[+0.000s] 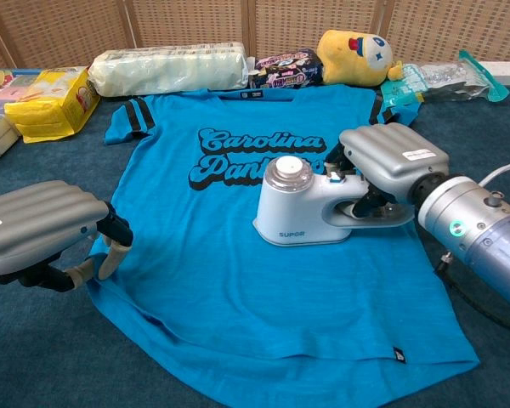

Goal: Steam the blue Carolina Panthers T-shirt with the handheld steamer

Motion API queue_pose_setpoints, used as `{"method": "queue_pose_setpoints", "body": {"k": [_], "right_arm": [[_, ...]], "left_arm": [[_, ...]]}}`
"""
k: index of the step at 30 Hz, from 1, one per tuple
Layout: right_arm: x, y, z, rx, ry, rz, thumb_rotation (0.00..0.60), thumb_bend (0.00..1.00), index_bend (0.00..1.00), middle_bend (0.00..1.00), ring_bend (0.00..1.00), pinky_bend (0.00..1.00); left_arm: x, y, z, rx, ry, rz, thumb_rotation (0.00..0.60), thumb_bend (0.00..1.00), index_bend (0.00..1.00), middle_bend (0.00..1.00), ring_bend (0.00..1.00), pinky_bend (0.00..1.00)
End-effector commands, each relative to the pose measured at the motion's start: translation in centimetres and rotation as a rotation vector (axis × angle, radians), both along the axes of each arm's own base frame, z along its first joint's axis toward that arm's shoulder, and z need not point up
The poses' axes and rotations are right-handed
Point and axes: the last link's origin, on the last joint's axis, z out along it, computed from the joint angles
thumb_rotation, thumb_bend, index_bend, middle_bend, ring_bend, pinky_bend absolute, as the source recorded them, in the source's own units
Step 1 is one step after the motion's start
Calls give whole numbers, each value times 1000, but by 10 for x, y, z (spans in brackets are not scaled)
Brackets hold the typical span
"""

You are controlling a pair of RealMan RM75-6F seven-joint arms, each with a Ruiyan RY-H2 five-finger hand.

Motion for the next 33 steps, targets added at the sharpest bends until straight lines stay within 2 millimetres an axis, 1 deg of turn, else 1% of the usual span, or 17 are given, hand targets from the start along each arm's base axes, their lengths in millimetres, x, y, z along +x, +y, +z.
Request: {"method": "queue_pose_setpoints", "body": {"k": [1, 9, 21, 27, 30, 33], "right_arm": [[1, 1, 0, 2, 0, 7, 600, 343, 718, 737, 763, 727], [-4, -13, 6, -41, 35, 18, 600, 343, 718, 737, 763, 726], [-25, -38, 15, -109, 86, -16, 600, 343, 718, 737, 762, 725], [-31, -48, 18, -127, 97, -35, 600, 343, 718, 736, 762, 725], [-37, -59, 22, -153, 117, -50, 600, 342, 718, 737, 762, 725], [-41, -65, 24, -172, 124, -58, 600, 343, 718, 737, 761, 723]], "left_arm": [[0, 0, 0, -1, 1, 0, 600, 553, 642, 521, 395, 375], [-1, 0, -1, -3, 5, 5, 600, 553, 642, 521, 395, 375], [0, 1, -7, -14, 6, 8, 600, 554, 641, 521, 395, 375], [-1, 1, -8, -15, 8, 11, 600, 553, 642, 521, 394, 375], [-1, 2, -8, -13, 8, 12, 600, 553, 642, 521, 395, 375], [-1, 2, -8, -12, 8, 13, 600, 553, 642, 521, 395, 375]]}}
